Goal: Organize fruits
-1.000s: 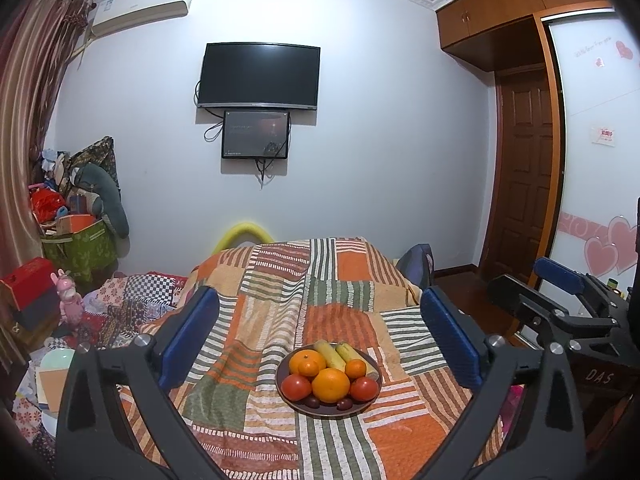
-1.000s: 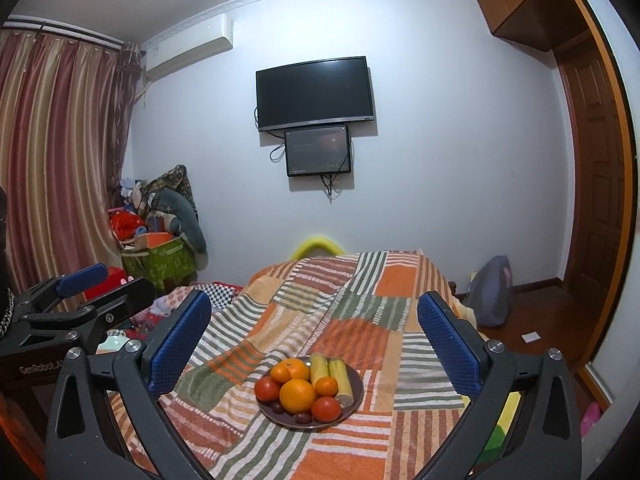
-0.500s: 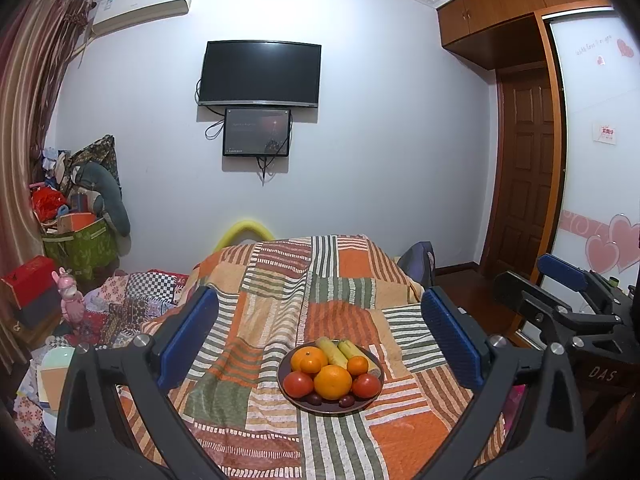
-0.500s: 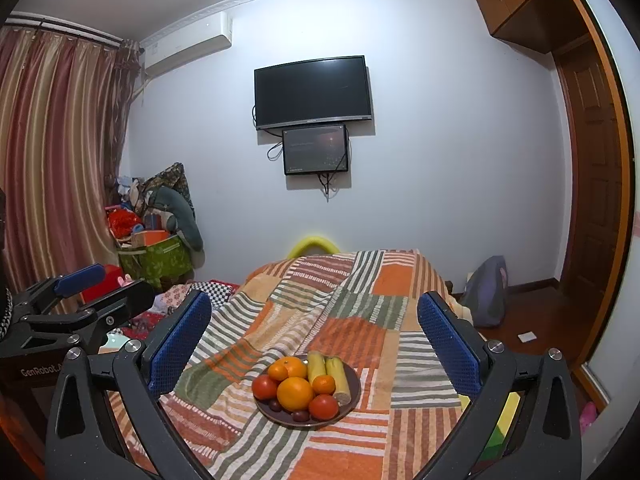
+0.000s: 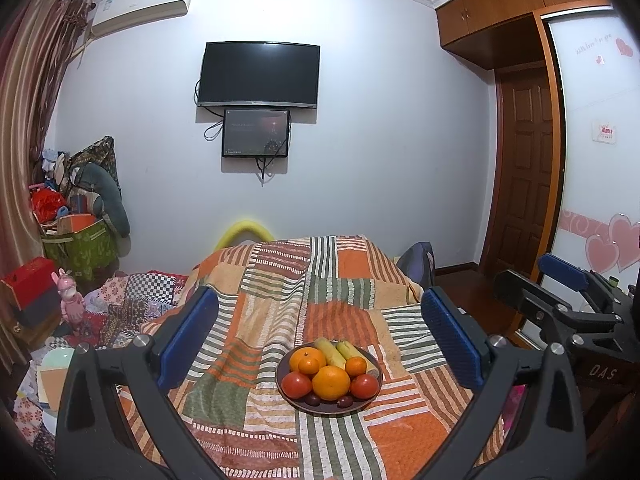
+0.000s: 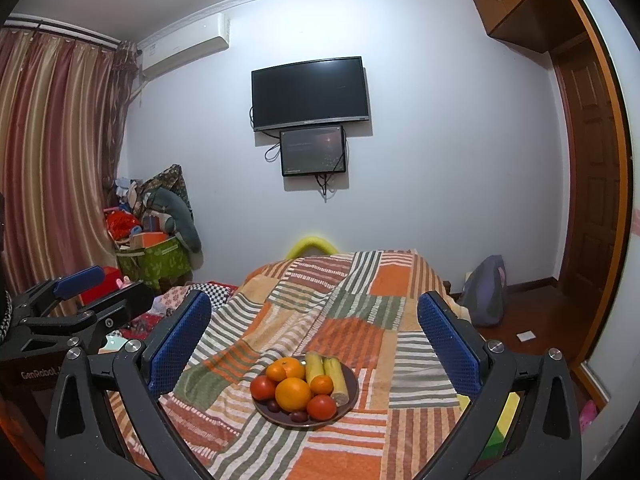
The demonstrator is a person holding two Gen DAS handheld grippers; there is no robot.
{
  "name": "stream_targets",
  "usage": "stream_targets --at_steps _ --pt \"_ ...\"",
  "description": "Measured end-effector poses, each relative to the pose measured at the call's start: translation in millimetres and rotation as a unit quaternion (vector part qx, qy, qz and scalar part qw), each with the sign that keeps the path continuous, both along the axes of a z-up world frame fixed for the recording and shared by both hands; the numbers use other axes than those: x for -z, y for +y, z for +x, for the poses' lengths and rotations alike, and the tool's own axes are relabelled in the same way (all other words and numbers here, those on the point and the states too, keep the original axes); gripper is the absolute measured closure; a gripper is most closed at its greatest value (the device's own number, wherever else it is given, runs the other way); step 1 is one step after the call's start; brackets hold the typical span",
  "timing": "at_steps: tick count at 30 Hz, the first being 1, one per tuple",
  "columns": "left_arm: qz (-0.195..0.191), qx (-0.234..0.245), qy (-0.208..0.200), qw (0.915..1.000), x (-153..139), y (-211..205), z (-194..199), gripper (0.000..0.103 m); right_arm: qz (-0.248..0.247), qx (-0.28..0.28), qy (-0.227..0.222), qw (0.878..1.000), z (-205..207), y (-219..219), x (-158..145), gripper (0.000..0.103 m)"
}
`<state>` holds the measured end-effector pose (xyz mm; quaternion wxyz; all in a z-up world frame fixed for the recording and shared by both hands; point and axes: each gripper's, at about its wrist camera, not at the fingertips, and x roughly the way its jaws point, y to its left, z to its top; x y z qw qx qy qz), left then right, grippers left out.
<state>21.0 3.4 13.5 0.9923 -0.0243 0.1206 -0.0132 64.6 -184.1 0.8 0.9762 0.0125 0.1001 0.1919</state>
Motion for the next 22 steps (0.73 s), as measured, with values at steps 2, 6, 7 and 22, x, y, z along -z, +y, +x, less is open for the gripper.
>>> stream_targets --at_steps 2,6,7,22 --pt "-0.001 0.002 0.000 1.0000 -0.3 0.2 0.2 0.000 0.000 0.001 -0.001 1.000 -0.6 0.0 0.3 0.000" --pt "-0.003 0.012 0.001 0.9999 -0.2 0.5 0.1 0.000 0.001 0.002 -0.001 1.000 -0.4 -0.6 -0.1 0.000" --pt "-0.001 0.011 0.000 0.9999 -0.1 0.0 0.1 0.000 0.001 0.002 -0.001 1.000 -0.2 -0.5 -0.4 0.000" --pt "0.004 0.018 0.008 0.9998 1.1 -1.9 4.1 0.000 -0.001 0.007 0.000 1.000 1.7 -2.8 0.4 0.000"
